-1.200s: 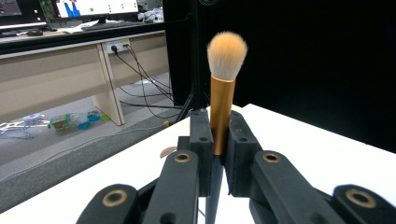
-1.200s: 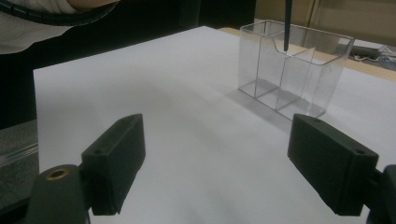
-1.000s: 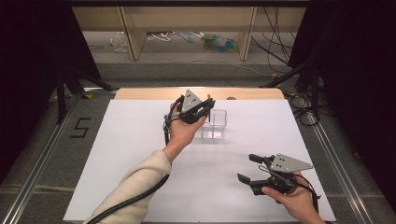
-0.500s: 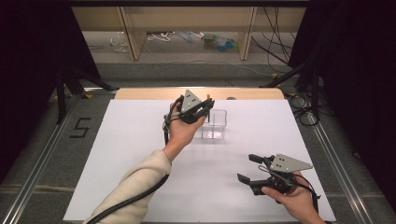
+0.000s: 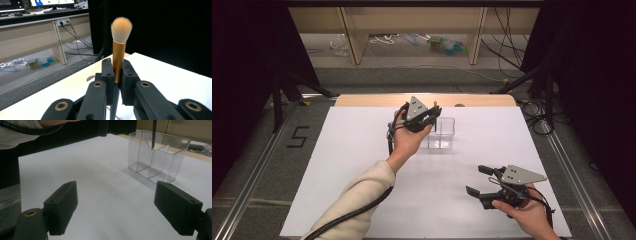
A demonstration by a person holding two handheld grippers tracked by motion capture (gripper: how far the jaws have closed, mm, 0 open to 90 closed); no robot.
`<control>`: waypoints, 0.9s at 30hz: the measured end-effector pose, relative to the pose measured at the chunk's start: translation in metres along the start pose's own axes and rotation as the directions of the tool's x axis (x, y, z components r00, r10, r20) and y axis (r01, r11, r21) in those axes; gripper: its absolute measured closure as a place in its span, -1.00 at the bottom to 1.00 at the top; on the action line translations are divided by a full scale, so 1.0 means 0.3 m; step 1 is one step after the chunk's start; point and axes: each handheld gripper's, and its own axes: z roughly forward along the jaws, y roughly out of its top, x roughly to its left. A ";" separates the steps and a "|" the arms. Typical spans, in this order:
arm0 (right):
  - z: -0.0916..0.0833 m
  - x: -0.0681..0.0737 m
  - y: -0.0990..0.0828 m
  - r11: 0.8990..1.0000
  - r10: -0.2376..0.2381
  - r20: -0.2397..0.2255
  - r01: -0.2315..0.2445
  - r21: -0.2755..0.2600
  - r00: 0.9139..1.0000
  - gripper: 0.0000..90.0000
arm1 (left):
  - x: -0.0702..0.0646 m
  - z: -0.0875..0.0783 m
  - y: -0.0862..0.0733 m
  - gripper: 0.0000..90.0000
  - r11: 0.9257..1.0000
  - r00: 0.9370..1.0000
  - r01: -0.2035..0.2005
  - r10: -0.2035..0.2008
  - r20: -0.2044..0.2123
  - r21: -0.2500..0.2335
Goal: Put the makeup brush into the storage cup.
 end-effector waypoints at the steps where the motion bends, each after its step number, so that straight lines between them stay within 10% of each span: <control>1: 0.000 0.000 0.000 1.000 0.003 0.000 -0.003 0.001 1.000 -0.56 | 0.000 0.001 -0.001 0.85 1.000 1.000 -0.002 0.002 0.000 0.001; 4: -0.001 0.001 0.000 1.000 0.007 0.001 -0.007 0.007 1.000 -0.56 | 0.000 0.002 -0.003 0.85 1.000 1.000 -0.005 0.005 -0.001 0.004; 5: -0.001 0.001 0.000 1.000 0.008 0.001 -0.008 0.008 1.000 -0.56 | -0.033 0.011 -0.013 0.85 0.987 0.985 0.162 -0.162 0.060 0.005; 6: -0.002 0.002 0.000 1.000 0.012 0.000 -0.012 0.011 1.000 -0.56 | -0.044 0.012 -0.015 0.85 0.980 0.975 0.201 -0.201 0.089 0.013; 27: -0.001 0.002 -0.001 1.000 0.008 0.000 -0.008 0.009 1.000 -0.56 | -0.040 0.017 -0.032 0.85 0.980 0.976 0.196 -0.198 0.087 0.025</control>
